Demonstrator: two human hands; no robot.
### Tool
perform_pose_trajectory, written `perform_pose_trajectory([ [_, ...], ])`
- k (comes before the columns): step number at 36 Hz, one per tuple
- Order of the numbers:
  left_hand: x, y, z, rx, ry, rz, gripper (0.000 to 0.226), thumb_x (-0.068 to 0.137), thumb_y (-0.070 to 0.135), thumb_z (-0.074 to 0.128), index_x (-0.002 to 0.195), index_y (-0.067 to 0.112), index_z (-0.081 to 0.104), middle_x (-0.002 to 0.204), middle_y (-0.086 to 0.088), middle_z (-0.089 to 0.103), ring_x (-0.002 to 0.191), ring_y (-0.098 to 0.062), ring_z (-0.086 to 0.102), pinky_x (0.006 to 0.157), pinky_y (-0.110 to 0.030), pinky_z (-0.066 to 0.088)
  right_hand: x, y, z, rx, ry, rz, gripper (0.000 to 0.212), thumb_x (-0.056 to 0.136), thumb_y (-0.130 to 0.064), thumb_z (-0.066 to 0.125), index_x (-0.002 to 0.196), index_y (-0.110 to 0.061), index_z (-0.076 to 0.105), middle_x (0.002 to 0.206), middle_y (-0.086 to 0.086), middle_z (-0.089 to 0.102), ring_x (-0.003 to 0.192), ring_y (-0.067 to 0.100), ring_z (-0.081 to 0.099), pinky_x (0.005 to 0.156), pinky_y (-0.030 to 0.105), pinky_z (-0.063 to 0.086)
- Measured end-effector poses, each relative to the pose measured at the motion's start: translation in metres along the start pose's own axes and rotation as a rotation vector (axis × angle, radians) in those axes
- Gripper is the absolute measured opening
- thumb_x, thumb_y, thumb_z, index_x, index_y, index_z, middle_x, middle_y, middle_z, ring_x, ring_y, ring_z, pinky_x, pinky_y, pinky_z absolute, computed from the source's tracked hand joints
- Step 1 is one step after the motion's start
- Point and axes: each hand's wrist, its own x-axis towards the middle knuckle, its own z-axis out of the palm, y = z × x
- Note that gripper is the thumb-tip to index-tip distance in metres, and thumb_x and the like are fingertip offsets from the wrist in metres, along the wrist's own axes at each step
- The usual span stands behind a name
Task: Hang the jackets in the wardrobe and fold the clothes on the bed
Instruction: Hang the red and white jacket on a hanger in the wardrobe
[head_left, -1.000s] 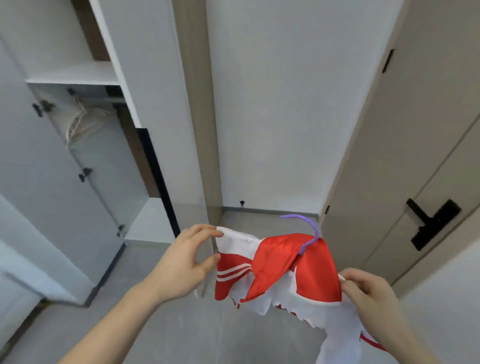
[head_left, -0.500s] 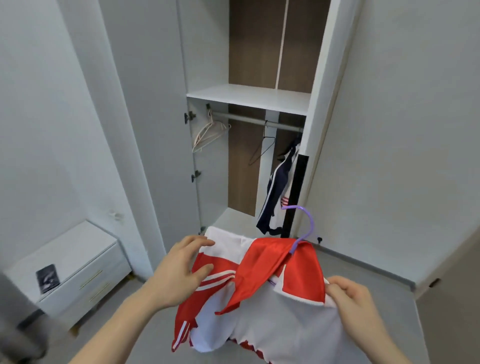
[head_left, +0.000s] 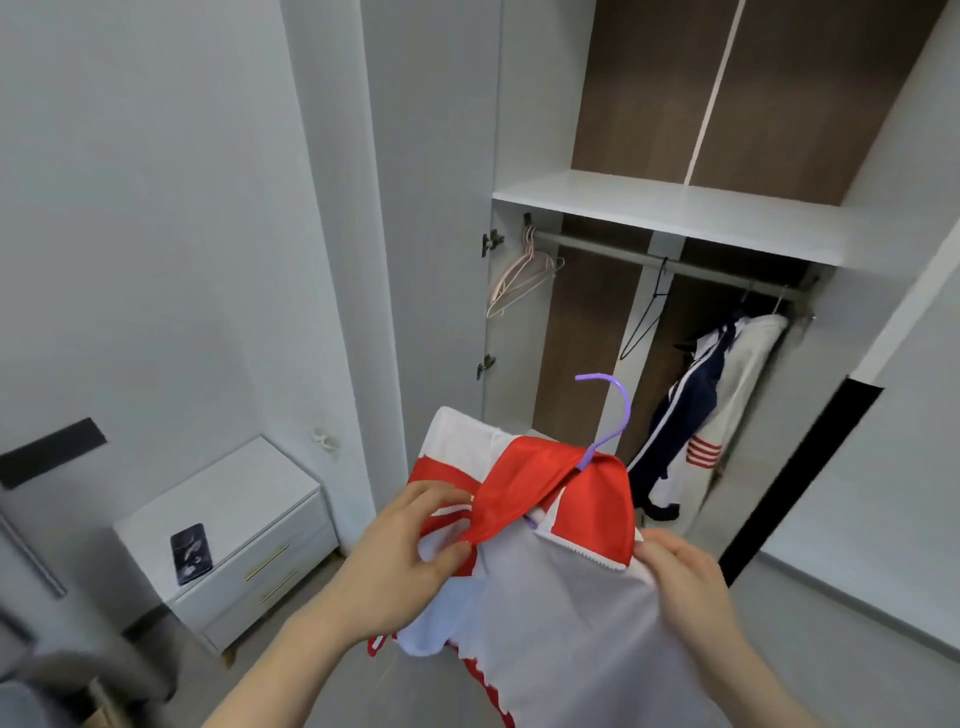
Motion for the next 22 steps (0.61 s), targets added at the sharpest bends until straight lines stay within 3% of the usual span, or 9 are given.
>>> perform_pose_trajectory([
  [3,0.026,-0.019,-0.004,0.024,-0.045,-0.01,0.042,0.092,0.027,0.067,0.132,0.036,0.059,0.132,0.026,0.053,0.125,0.005,0.049,0.107,-0.018,0.039,0.03,-0.009,0.024,0.045,-0.034,0.031,0.023,0.094,-0.021,0.061,0.081,-0.007,0.074,0.075,0.004,0.071,0.06,0.005,0.06,0.055,0.017,0.047],
  [7,0.069,-0.043,-0.014,0.051,-0.066,-0.02,0.041,0.094,0.032,0.063,0.134,0.037,0.057,0.134,0.025,0.051,0.125,0.003,0.049,0.109,-0.023,0.041,0.078,-0.017,0.053,0.023,-0.027,0.033,0.023,0.094,-0.015,0.059,0.078,-0.01,0.076,0.081,0.005,0.073,0.066,0.005,0.063,0.067,0.032,0.048],
  [13,0.147,-0.072,-0.047,0.1,-0.079,-0.021,0.037,0.096,0.036,0.065,0.132,0.038,0.057,0.13,0.024,0.053,0.12,0.006,0.05,0.106,-0.02,0.042,0.152,-0.029,0.094,-0.032,-0.039,-0.005,0.023,0.095,-0.015,0.06,0.075,-0.008,0.071,0.078,0.013,0.067,0.069,0.01,0.056,0.067,0.033,0.043],
  [18,0.211,-0.083,-0.076,0.097,-0.064,-0.005,0.038,0.093,0.051,0.062,0.129,0.041,0.056,0.128,0.026,0.053,0.119,0.004,0.053,0.101,-0.013,0.04,0.202,-0.042,0.118,-0.009,-0.03,0.029,0.027,0.095,-0.013,0.06,0.071,-0.013,0.073,0.073,0.009,0.069,0.068,0.009,0.055,0.069,0.031,0.043],
  [22,0.261,-0.094,-0.085,0.08,-0.072,0.025,0.039,0.093,0.047,0.064,0.131,0.041,0.056,0.127,0.029,0.051,0.119,0.008,0.05,0.098,-0.004,0.037,0.235,-0.054,0.121,0.012,0.013,0.042,0.03,0.097,-0.012,0.06,0.075,-0.018,0.079,0.074,0.002,0.075,0.07,0.009,0.062,0.071,0.028,0.049],
])
